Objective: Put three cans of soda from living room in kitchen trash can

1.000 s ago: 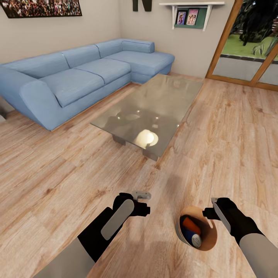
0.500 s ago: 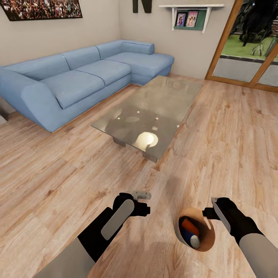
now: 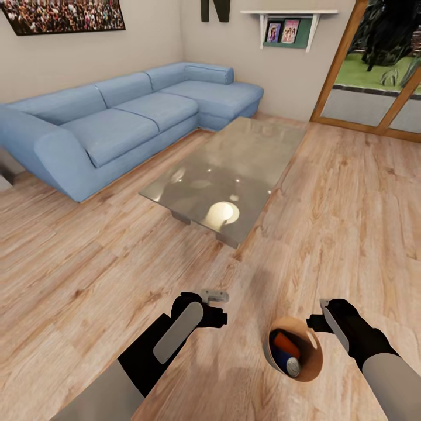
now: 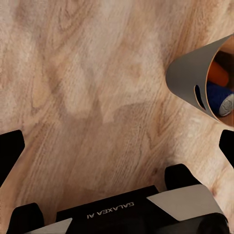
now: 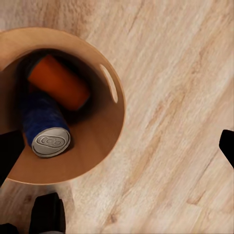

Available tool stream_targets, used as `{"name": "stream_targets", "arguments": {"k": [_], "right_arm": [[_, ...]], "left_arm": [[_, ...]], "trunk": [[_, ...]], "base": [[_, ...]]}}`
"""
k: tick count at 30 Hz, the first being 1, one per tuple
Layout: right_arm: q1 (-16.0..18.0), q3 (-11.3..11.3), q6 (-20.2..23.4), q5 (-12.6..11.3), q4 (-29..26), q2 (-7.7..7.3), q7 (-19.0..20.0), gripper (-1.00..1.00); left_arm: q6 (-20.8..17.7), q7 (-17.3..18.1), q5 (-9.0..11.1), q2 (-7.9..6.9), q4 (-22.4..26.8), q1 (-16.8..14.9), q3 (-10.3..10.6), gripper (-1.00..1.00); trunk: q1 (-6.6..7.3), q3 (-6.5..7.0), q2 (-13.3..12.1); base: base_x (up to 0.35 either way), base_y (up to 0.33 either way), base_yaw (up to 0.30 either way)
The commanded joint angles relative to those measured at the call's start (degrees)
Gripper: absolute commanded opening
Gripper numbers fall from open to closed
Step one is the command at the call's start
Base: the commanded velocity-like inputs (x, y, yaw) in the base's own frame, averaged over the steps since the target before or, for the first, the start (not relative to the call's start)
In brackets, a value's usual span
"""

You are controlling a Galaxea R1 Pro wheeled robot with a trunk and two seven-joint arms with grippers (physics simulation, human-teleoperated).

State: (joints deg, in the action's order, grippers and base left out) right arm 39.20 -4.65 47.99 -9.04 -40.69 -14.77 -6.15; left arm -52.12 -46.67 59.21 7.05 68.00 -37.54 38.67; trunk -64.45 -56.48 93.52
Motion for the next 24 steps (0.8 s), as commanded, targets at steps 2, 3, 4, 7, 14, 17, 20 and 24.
{"name": "stream_targets", "arguments": {"k": [2, 3, 4, 7, 14, 17, 20, 24], "right_arm": [[0.0, 0.0, 0.0, 0.0, 0.0, 0.0, 0.0, 1.0], [0.0, 0.0, 0.0, 0.0, 0.0, 0.0, 0.0, 1.0], [0.0, 0.0, 0.0, 0.0, 0.0, 0.0, 0.0, 1.0], [0.0, 0.0, 0.0, 0.0, 0.0, -0.01, 0.0, 1.0], [0.0, 0.0, 0.0, 0.0, 0.0, -0.02, 0.0, 1.0], [0.0, -0.1, 0.0, 0.0, 0.0, -0.01, 0.0, 1.0], [0.0, -0.1, 0.0, 0.0, 0.0, 0.0, 0.0, 1.0], [0.0, -0.1, 0.0, 0.0, 0.0, 0.0, -0.1, 1.0]], "left_arm": [[0.0, 0.0, 0.0, 0.0, 0.0, 0.0, 0.0, 1.0], [0.0, 0.0, 0.0, 0.03, -0.1, 0.0, 0.0, 1.0], [0.0, 0.0, 0.0, 0.04, -0.1, 0.0, 0.0, 1.0], [0.0, 0.1, 0.0, 0.06, -0.1, 0.0, 0.0, 1.0], [0.3, 0.1, 0.0, 0.11, -0.2, -0.1, 0.0, 1.0], [0.3, 0.1, 0.0, 0.09, -0.2, -0.1, 0.0, 1.0], [0.3, 0.1, 0.0, 0.09, -0.2, -0.1, 0.0, 1.0], [0.3, 0.1, 0.0, 0.12, -0.2, -0.1, 0.0, 1.0]], "trunk": [[0.45, 0.36, -0.8], [0.67, 0.54, -1.2], [0.88, 0.72, -1.6], [1.54, 1.26, -2.8], [3.08, 2.52, -5.6], [3.74, 3.06, -6.8], [4.4, 3.6, -8.0], [5.28, 4.31, -9.6]], "base": [[0.0, 0.0, 0.0], [0.0, 0.0, 0.0], [0.0, 0.0, 0.0], [0.0, 0.0, 0.0], [0.0, 0.0, 0.0], [0.0, 0.0, 0.0], [0.0, 0.0, 0.0], [0.0, 0.0, 0.0]]}}
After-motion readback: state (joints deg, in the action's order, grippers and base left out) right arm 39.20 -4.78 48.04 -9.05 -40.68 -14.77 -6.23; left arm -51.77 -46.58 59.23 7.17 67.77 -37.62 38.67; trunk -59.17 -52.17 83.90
